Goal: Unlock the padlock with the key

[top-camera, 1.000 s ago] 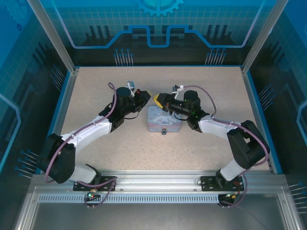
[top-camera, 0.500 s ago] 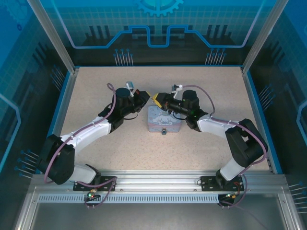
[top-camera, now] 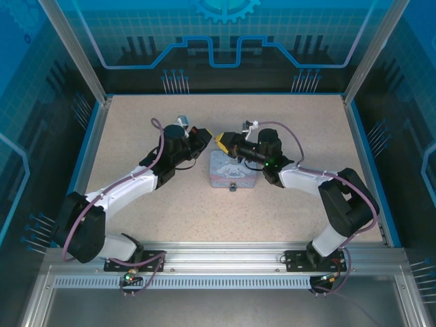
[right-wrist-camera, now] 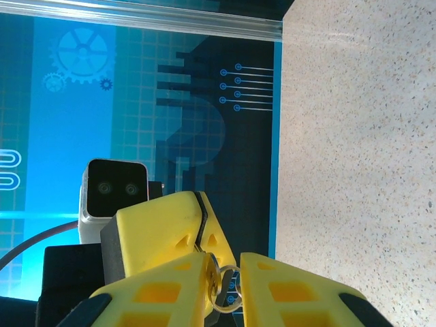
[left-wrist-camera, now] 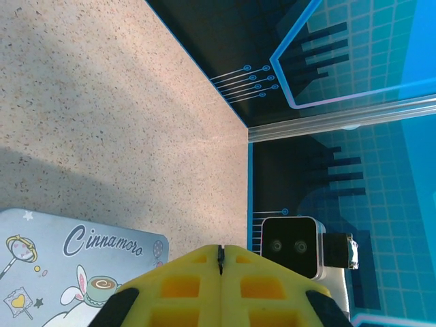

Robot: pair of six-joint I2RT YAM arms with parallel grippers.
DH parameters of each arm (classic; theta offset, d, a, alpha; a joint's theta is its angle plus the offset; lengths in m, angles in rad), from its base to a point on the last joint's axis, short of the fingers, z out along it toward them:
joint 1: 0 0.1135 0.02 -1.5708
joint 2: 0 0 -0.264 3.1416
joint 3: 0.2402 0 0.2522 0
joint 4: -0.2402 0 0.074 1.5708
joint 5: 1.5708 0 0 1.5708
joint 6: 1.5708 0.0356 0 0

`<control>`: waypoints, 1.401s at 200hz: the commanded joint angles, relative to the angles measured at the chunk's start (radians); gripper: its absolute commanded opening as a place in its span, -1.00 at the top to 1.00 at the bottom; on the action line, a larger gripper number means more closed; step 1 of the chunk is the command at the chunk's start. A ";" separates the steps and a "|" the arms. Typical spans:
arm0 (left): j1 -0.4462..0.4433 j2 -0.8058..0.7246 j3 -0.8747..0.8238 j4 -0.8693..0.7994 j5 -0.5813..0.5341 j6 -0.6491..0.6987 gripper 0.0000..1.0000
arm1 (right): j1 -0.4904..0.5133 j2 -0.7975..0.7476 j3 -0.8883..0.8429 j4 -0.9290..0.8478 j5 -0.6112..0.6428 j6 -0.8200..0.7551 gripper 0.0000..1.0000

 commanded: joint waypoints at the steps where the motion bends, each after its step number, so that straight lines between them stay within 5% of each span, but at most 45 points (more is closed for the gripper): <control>1: -0.007 -0.038 -0.017 0.018 -0.035 -0.017 1.00 | 0.020 0.014 0.027 0.043 0.002 0.003 0.60; 94: -0.013 -0.048 -0.033 0.023 -0.053 -0.027 1.00 | 0.026 0.032 0.068 0.049 0.004 0.007 0.65; 175: -0.012 -0.067 -0.037 0.005 -0.077 -0.023 1.00 | 0.024 0.031 0.056 0.048 0.000 0.004 1.00; 231: -0.012 -0.082 -0.039 -0.001 -0.080 -0.018 1.00 | 0.022 0.025 0.055 0.039 -0.001 -0.004 1.00; 259: -0.007 -0.114 -0.033 -0.040 -0.078 0.013 -0.16 | 0.010 -0.007 0.014 0.020 0.000 -0.025 1.00; 280: -0.003 -0.160 -0.033 -0.113 -0.089 0.059 -0.66 | -0.007 -0.043 -0.024 -0.002 -0.002 -0.042 1.00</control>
